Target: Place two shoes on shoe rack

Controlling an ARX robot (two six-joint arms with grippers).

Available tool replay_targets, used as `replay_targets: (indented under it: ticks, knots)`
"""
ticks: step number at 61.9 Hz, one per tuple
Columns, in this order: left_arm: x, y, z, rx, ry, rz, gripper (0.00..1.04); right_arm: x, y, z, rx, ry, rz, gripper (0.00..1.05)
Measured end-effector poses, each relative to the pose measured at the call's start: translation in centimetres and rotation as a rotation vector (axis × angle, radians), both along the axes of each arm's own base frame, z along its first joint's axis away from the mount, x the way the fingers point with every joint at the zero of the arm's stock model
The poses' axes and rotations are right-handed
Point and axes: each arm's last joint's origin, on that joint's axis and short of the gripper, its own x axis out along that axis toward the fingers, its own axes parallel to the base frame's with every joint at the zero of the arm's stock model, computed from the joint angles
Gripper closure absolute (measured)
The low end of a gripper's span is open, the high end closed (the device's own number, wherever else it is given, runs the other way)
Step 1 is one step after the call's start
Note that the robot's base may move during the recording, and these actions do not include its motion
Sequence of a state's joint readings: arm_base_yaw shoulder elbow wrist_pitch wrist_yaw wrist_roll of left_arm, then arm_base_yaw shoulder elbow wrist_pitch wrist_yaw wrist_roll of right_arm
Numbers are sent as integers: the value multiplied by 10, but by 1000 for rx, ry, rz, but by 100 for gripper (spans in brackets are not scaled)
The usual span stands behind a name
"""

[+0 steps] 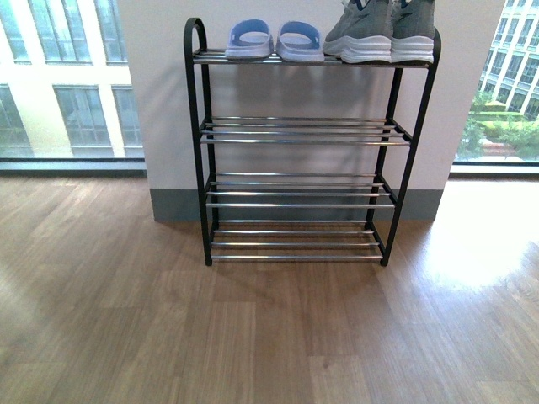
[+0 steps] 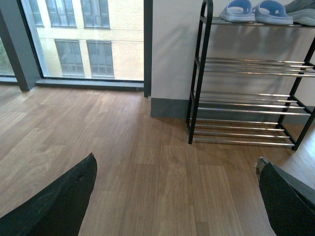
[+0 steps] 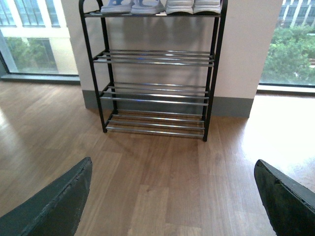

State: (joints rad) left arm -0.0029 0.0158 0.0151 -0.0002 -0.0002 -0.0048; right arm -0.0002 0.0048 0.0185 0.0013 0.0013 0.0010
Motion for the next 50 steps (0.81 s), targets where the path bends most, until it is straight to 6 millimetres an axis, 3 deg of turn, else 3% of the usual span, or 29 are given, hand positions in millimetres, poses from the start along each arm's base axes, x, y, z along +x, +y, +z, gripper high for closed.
replay_targets:
  ticks: [50]
  knots:
    - [0, 0, 0, 0, 0, 0, 9, 0, 0, 0, 0, 0, 1, 9]
